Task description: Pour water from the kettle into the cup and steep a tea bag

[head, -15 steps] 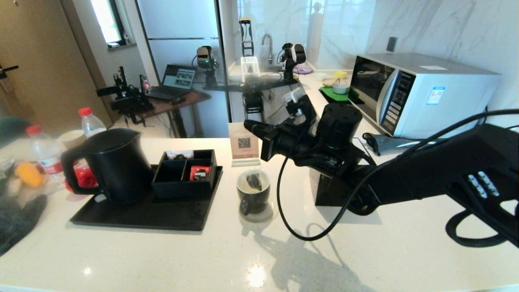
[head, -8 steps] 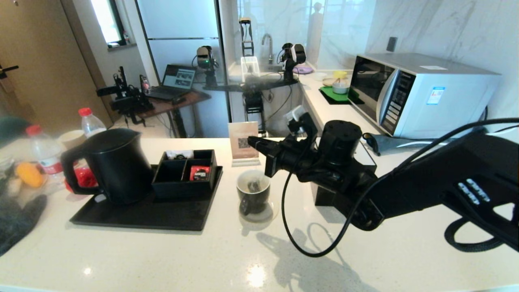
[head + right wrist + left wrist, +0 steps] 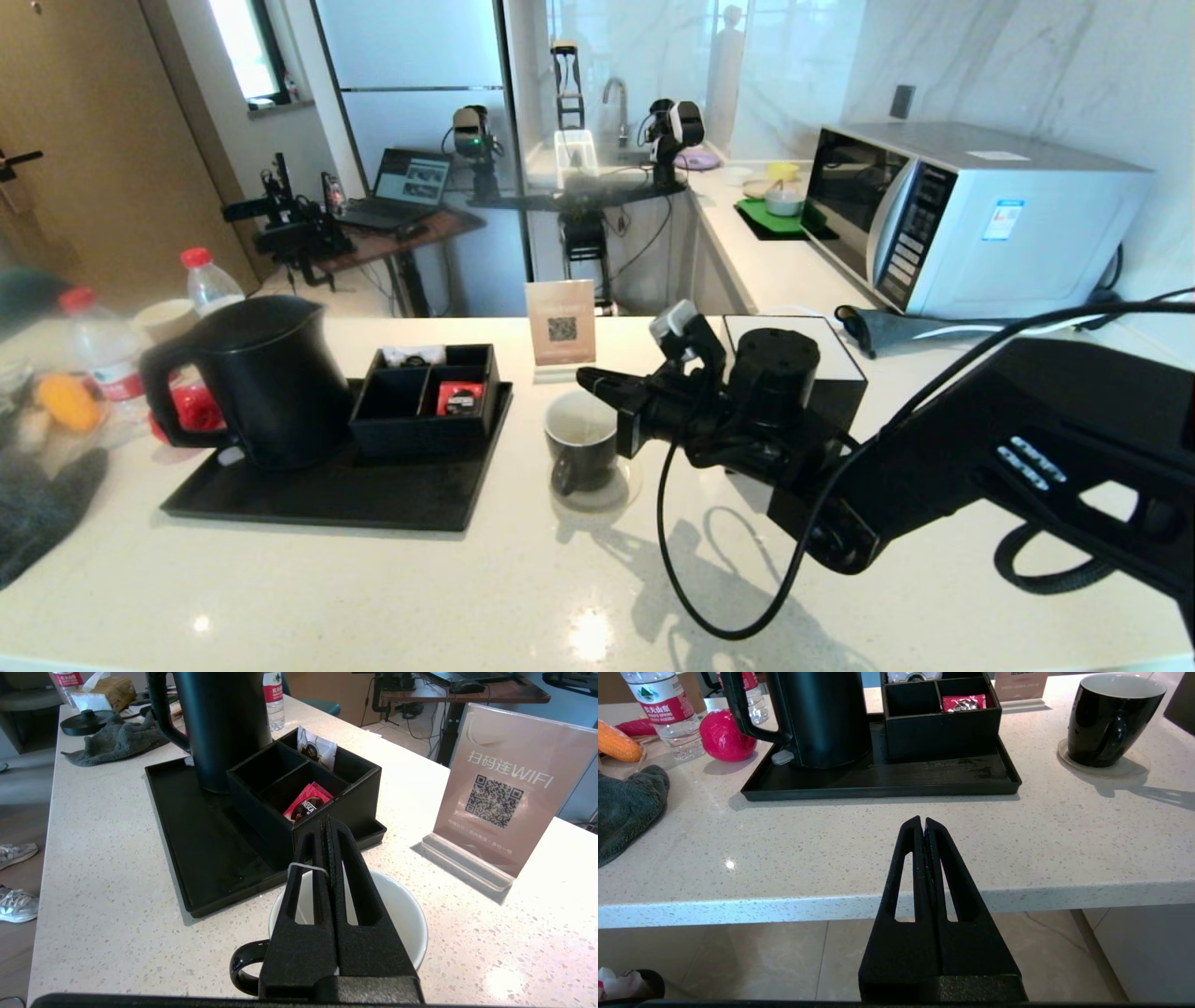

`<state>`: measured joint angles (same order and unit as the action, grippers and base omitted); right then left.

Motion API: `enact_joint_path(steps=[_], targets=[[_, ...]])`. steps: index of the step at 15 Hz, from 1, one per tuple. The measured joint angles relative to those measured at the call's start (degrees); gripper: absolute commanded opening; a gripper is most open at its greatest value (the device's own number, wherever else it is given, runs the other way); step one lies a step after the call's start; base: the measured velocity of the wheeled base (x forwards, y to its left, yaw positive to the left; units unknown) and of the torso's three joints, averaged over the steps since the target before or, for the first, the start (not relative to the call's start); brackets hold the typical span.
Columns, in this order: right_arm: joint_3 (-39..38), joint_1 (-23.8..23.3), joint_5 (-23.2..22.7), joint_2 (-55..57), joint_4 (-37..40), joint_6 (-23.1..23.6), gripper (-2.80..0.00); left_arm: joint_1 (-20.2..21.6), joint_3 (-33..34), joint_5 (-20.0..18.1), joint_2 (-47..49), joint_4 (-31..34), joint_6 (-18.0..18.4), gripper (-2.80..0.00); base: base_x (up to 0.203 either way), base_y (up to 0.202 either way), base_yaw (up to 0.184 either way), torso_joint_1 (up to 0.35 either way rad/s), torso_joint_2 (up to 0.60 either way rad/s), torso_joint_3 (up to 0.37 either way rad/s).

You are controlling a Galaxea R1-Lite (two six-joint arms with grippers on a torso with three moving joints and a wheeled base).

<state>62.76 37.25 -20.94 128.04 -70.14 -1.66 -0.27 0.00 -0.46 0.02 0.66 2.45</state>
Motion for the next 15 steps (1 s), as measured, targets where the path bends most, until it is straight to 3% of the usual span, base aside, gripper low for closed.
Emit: enact_joint_path(steps=[9,15], targets=[[9.60,-0.22,0.38,-3.24,5.73,0.14,-2.80,0.00,0.00,0.02,0.00,0.02,0.02,-2.80,0.000,0.000,0.000,0.000,0.00,0.000],[9.95,-0.38,3.13,-5.63,7.59,1.39,-2.80,0.00,0.00,0.02,0.00,0.02,0.02,-2.80,0.000,0.000,0.000,0.000,0.00,0.000]])
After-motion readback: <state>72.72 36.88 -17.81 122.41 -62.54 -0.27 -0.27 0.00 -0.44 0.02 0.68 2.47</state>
